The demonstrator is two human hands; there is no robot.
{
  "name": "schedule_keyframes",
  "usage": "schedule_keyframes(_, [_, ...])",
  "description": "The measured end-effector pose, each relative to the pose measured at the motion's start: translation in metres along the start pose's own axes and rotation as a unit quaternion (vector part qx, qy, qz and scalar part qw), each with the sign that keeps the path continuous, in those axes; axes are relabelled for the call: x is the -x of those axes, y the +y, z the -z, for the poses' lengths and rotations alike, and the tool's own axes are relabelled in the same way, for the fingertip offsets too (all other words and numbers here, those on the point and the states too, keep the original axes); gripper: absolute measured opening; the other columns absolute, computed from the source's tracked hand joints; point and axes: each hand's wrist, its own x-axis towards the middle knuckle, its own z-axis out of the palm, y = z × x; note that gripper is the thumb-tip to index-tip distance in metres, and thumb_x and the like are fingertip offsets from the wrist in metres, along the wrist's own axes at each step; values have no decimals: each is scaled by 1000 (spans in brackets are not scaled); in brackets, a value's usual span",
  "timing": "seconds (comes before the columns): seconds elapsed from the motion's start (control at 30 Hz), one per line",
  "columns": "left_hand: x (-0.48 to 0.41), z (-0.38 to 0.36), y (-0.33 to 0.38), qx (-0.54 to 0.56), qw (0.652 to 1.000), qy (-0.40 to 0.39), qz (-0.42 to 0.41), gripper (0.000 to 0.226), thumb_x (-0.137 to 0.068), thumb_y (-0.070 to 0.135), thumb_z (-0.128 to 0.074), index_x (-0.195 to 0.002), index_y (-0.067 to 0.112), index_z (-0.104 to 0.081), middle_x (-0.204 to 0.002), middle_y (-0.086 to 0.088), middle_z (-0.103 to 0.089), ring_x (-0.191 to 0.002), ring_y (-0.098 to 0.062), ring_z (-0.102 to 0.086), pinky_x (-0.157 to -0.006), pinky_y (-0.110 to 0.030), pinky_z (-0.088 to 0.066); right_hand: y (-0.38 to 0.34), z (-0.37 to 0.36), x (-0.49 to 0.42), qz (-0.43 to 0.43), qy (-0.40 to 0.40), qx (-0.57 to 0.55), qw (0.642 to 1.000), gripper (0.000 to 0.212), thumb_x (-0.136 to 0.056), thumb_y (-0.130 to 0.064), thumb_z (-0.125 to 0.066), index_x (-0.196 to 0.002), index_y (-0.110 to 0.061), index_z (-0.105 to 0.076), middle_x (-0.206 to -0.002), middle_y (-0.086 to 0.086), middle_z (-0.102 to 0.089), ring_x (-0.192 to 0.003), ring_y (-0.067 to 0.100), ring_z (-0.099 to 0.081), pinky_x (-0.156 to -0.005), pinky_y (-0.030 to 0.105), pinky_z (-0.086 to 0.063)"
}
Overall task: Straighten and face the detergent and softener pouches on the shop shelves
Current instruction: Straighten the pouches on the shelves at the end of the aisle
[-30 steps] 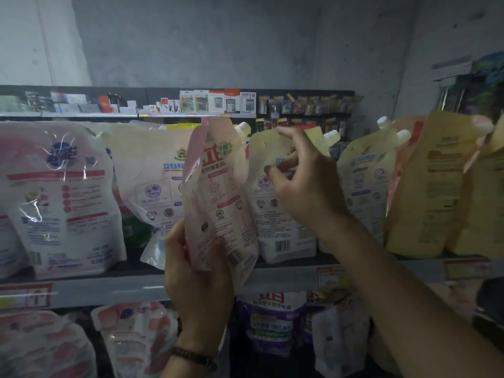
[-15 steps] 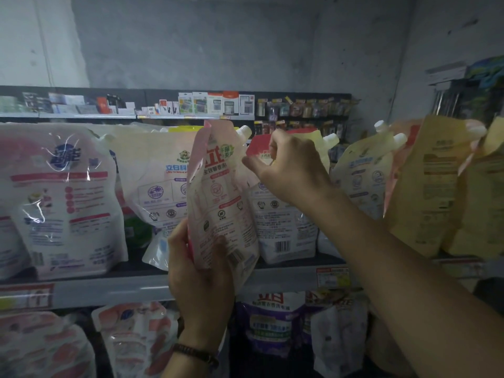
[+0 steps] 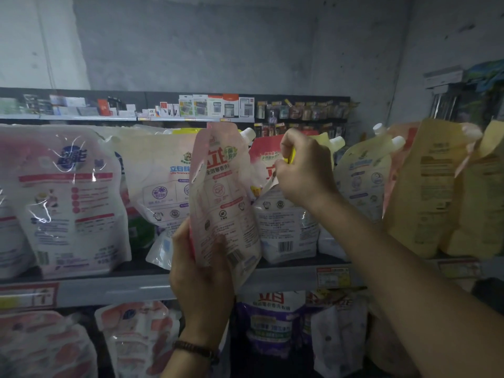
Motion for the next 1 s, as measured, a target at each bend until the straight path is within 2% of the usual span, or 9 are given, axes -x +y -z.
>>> schedule_keyframes(0.27, [-2, 0, 0, -24, 1000, -2, -11, 45, -99, 42, -68, -140, 33, -52, -126, 19, -64, -111, -13, -67, -84, -44, -62, 5, 19, -8, -32, 22, -19, 999, 27, -85, 6, -62, -77, -16, -49, -68, -4, -50, -54, 10, -36, -47, 24, -34])
schedule_keyframes(0.43, [-4, -3, 2, -39, 999, -8, -36, 43, -100, 41, -66, -140, 34, -53, -120, 43, -57, -106, -3, -63, -83, -30, -56, 0, 23, -5, -25, 37, -51, 998, 31, -84, 7, -60, -73, -19, -46, -65, -5, -46, -54, 7, -34, -49, 32, -39])
schedule_keyframes(0.5, [-5, -3, 1, -44, 998, -9, -38, 43, -100, 41, -66, -140, 34, -52, -118, 47, -55, -102, 2, -61, -80, -23, -52, -6, 31, -11, -23, 49, -61, 997, 34, -83, 6, -59, -71, -21, -44, -65, -6, -46, -55, 6, -37, -51, 28, -39])
schedule_keyframes(0.57, [-5, -3, 0, -44, 998, -12, -38, 42, -101, 39, -67, -140, 33, -52, -114, 38, -60, -100, -2, -62, -78, -21, -50, -12, 40, -18, -11, 74, -58, 996, 37, -83, 3, -61, -69, -25, -41, -66, -4, -51, -63, 8, -49, -64, 26, -47])
schedule_keyframes(0.6, [-5, -4, 0, -48, 998, -13, -40, 41, -102, 37, -69, -140, 33, -53, -113, 31, -61, -100, -7, -64, -77, -20, -49, -16, 44, -21, -3, 85, -51, 995, 36, -83, 1, -62, -69, -25, -42, -68, 0, -55, -70, 17, -58, -71, 32, -52])
schedule_keyframes(0.67, [-7, -4, 0, -59, 997, -20, -37, 43, -102, 31, -71, -140, 31, -53, -116, 19, -62, -100, -12, -65, -77, -19, -48, -23, 54, -23, 11, 92, -50, 994, 34, -87, 0, -62, -71, -24, -44, -72, 3, -60, -75, 24, -67, -62, 33, -56])
schedule_keyframes(0.73, [-9, -4, -2, -60, 997, -32, -30, 44, -101, 29, -72, -141, 29, -54, -118, 16, -64, -102, -14, -66, -79, -24, -53, -29, 60, -24, 20, 89, -71, 993, 36, -90, 3, -61, -72, -23, -44, -71, -1, -55, -65, 12, -68, -47, 17, -44])
schedule_keyframes(0.87, [-11, -5, -1, -47, 997, -51, -21, 44, -101, 26, -72, -141, 29, -54, -121, 10, -68, -106, -14, -66, -83, -29, -56, -31, 66, -18, 13, 93, -116, 989, 32, -88, 4, -59, -73, -21, -45, -73, 4, -56, -66, 21, -74, -49, 33, -53])
schedule_keyframes(1.0, [-13, -8, -4, -55, 996, -63, -21, 44, -100, 26, -72, -141, 28, -56, -121, 4, -72, -106, -21, -69, -86, -39, -61, -35, 71, -8, -3, 111, -150, 982, 35, -86, 6, -59, -71, -22, -43, -67, -5, -47, -58, 15, -59, -48, 30, -45])
